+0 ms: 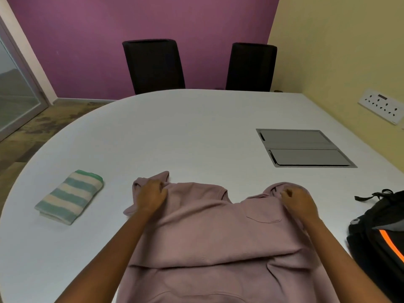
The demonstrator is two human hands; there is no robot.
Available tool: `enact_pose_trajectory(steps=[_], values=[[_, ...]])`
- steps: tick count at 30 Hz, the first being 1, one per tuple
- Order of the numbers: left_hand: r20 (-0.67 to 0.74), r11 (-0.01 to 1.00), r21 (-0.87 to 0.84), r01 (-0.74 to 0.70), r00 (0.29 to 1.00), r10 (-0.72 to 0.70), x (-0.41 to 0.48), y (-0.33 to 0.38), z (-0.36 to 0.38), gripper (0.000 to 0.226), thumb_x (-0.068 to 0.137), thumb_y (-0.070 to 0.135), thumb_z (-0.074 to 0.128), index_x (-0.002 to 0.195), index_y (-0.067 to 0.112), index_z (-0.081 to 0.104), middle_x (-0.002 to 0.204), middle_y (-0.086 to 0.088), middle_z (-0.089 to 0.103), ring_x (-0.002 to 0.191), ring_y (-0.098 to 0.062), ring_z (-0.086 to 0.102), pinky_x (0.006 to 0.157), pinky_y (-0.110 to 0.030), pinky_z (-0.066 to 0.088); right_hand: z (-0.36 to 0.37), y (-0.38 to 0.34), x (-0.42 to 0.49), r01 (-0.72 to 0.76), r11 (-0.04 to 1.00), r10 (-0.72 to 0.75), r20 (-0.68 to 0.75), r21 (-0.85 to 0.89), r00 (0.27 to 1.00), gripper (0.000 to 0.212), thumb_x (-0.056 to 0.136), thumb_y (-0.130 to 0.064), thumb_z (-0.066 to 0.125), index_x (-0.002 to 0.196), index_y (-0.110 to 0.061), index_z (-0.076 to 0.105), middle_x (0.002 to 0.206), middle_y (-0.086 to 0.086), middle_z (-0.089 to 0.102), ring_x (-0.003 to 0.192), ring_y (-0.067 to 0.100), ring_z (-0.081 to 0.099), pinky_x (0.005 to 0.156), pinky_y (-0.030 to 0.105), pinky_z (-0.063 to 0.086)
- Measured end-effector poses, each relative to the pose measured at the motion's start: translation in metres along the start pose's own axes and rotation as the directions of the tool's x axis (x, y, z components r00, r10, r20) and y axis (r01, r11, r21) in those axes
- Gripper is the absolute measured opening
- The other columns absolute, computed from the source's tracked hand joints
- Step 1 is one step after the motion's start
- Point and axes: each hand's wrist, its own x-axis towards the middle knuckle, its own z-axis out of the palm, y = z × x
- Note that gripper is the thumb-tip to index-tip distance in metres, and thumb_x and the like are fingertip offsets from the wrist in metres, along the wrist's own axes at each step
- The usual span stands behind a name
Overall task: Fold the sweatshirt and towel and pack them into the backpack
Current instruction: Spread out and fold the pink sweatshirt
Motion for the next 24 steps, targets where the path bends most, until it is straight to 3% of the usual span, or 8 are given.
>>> enact_pose_trajectory(steps=[1,3,6,9,12,15,20,24], values=[[0.029,0.997,0.037,-0.065,0.998,0.064,0.007,0.005,0.005,0.024,0.091,0.02,0.046,0.105,0.005,0.059,0.11,-0.011,0.061,0.097,-0.03,0.058,0.076,-0.034,0.043,0.004,-0.006,0.008,0.052,0.998,-0.052,0.016,-0.033,0.999,0.032,0.088,-0.01,0.045,0.06,-0.024,0.052,0.072,0.003,0.058,0.074,0.025,0.052,0.058,0.029,0.039],[0.082,0.984,0.115,-0.136,0.989,0.127,0.018,0.016,0.014,0.028,0.09,0.018,0.046,0.111,0.004,0.056,0.12,-0.015,0.059,0.103,-0.03,0.057,0.082,-0.036,0.046,0.013,-0.016,0.024,0.126,0.985,-0.118,0.076,-0.116,0.99,0.023,0.088,-0.011,0.044,0.09,-0.012,0.067,0.1,0.008,0.066,0.093,0.025,0.059,0.078,0.033,0.047],[0.183,0.969,0.206,-0.139,0.978,0.102,0.027,0.029,0.027,0.039,0.093,0.022,0.044,0.13,0.011,0.048,0.14,-0.01,0.044,0.127,-0.026,0.044,0.094,-0.039,0.046,0.028,-0.026,0.041,0.185,0.959,-0.143,0.196,-0.216,0.97,0.031,0.091,-0.01,0.041,0.114,-0.011,0.062,0.122,0.007,0.059,0.112,0.024,0.055,0.092,0.033,0.044],[0.256,0.937,0.293,-0.19,0.96,0.114,0.033,0.042,0.039,0.042,0.095,0.025,0.042,0.136,0.013,0.042,0.137,-0.008,0.046,0.13,-0.024,0.039,0.096,-0.037,0.042,0.043,-0.028,0.053,0.254,0.898,-0.147,0.3,-0.358,0.943,0.036,0.092,-0.009,0.038,0.123,-0.015,0.056,0.13,0.006,0.054,0.118,0.022,0.05,0.094,0.033,0.042],[0.294,0.902,0.367,-0.229,0.948,0.121,0.038,0.049,0.05,0.043,0.095,0.026,0.04,0.136,0.013,0.04,0.136,-0.009,0.047,0.126,-0.024,0.044,0.099,-0.036,0.038,0.05,-0.026,0.064,0.294,0.808,-0.103,0.369,-0.511,0.924,0.043,0.089,-0.002,0.036,0.126,-0.016,0.052,0.131,0.005,0.051,0.122,0.022,0.047,0.101,0.036,0.036],[0.328,0.872,0.409,-0.267,0.935,0.133,0.043,0.055,0.06,0.042,0.095,0.028,0.04,0.134,0.013,0.042,0.135,-0.008,0.05,0.124,-0.024,0.047,0.1,-0.036,0.037,0.054,-0.021,0.076,0.304,0.725,-0.039,0.403,-0.618,0.914,0.044,0.089,-0.003,0.037,0.128,-0.019,0.051,0.132,0.002,0.05,0.126,0.021,0.044,0.11,0.048,0.024],[0.417,0.894,0.357,-0.271,0.902,0.107,0.048,0.063,0.073,0.032,0.095,0.029,0.043,0.119,0.009,0.049,0.124,-0.009,0.057,0.115,-0.026,0.052,0.091,-0.035,0.04,0.053,-0.008,0.091,0.328,0.658,0.076,0.493,-0.678,0.867,0.038,0.094,-0.013,0.035,0.125,-0.025,0.053,0.134,-0.002,0.05,0.13,0.019,0.037,0.107,0.063,0.013],[0.336,0.95,0.251,-0.187,0.937,0.096,0.06,0.061,0.073,0.023,0.094,0.027,0.044,0.103,0.012,0.059,0.116,-0.006,0.062,0.108,-0.024,0.055,0.082,-0.031,0.04,0.049,0.0,0.097,0.382,0.54,0.079,0.497,-0.75,0.864,0.035,0.094,-0.01,0.034,0.121,-0.021,0.054,0.129,-0.001,0.051,0.128,0.018,0.034,0.108,0.057,0.02]])
